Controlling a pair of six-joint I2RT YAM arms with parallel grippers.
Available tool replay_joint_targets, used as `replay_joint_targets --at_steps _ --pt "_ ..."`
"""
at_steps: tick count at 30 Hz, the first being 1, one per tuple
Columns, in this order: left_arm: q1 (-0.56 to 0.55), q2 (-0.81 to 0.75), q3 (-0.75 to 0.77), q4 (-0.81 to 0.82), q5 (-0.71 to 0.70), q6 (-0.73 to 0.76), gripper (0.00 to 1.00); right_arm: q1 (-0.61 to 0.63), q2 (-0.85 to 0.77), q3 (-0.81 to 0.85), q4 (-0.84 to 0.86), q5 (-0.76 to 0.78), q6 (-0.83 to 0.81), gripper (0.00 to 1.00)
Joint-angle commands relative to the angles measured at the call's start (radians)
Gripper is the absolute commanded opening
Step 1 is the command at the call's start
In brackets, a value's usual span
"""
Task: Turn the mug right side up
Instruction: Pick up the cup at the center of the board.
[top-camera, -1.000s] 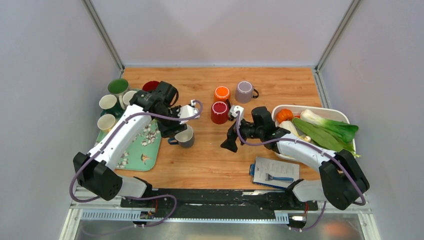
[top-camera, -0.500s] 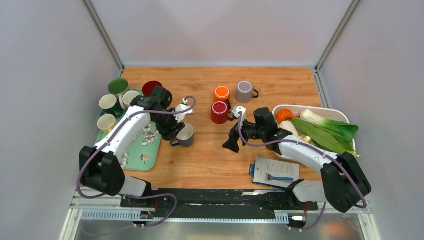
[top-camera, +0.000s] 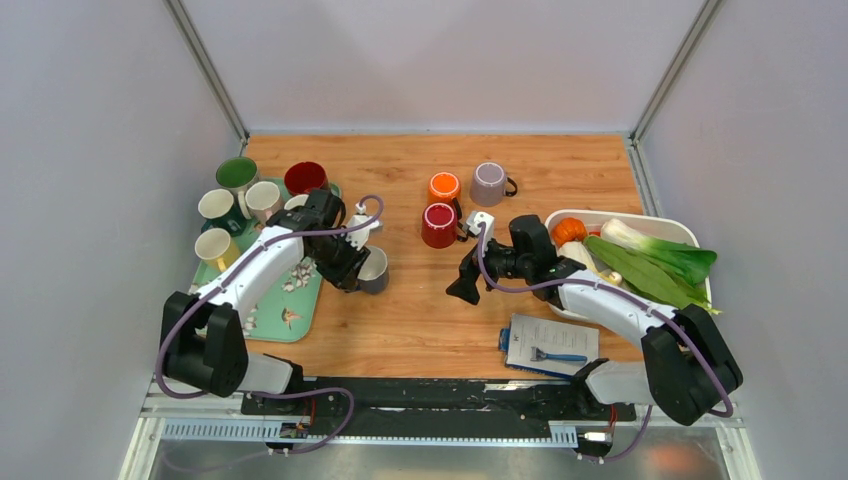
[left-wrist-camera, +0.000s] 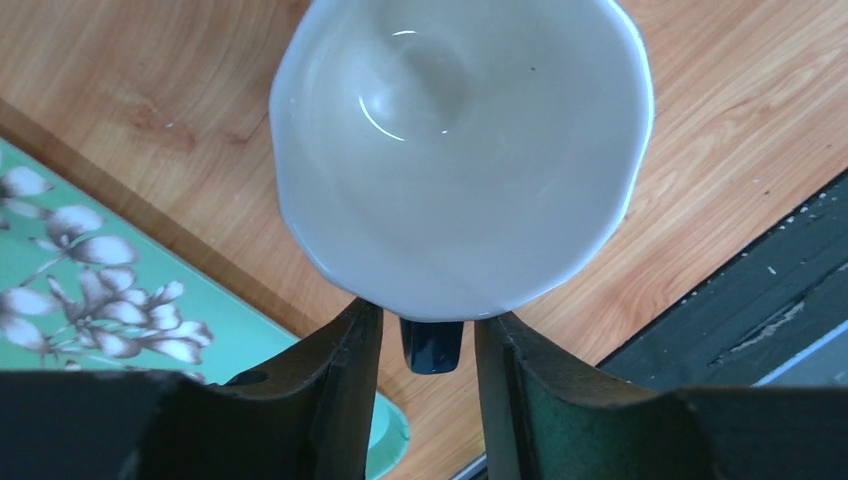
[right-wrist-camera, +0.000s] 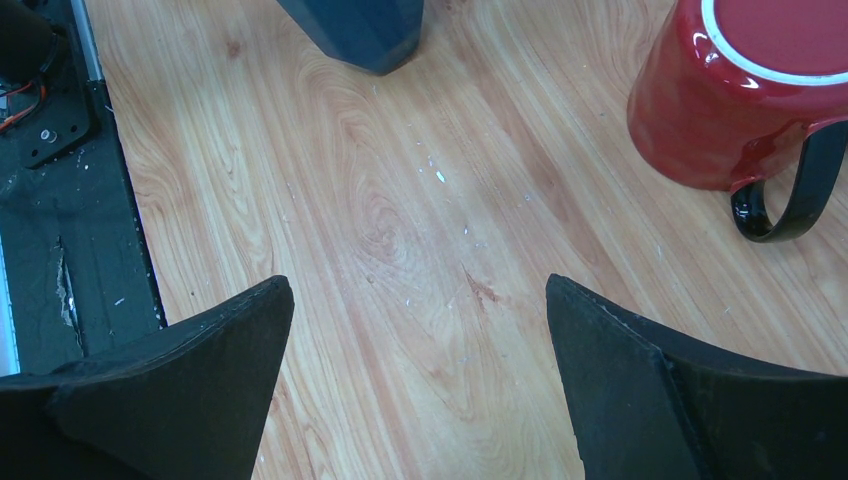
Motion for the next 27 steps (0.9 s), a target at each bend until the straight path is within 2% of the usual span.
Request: replay_joint_targets --at_steps 1,5,6,11,13,17,27 --pt "-0.001 0.01 -0.018 0.089 0.085 -0.072 0.43 -0.004 -0.002 0.004 0.03 -0.006 -0.012 1.0" --pt "-0.002 0.012 -0.017 0.109 0.145 -0.077 0.29 -0.004 -0.004 -0.002 0.029 -0.006 -0.012 1.0" --pt "-0.002 0.013 -0.016 0.107 0.146 -0.073 0.23 -0.004 -0.005 -0.004 0.031 -0.007 -0.012 1.0" --pt "-0.002 -0.016 -0.005 0.069 0.108 -0.048 0.04 -0.006 -0.018 -0.017 0.03 0.0 -0.013 1.0" --pt "-0.001 -0.043 0.009 0.044 0.073 -0.037 0.01 -0.008 -0.024 -0.025 0.031 -0.001 -0.011 1.0" --pt "0.028 -0.108 0.038 -0.021 0.008 -0.009 0.0 -0.011 -0.03 -0.03 0.025 -0.003 -0.006 1.0" --pt "0.189 -0.266 0.053 -0.116 -0.1 -0.008 0.0 -0.015 -0.011 -0.03 0.046 -0.011 0.004 1.0"
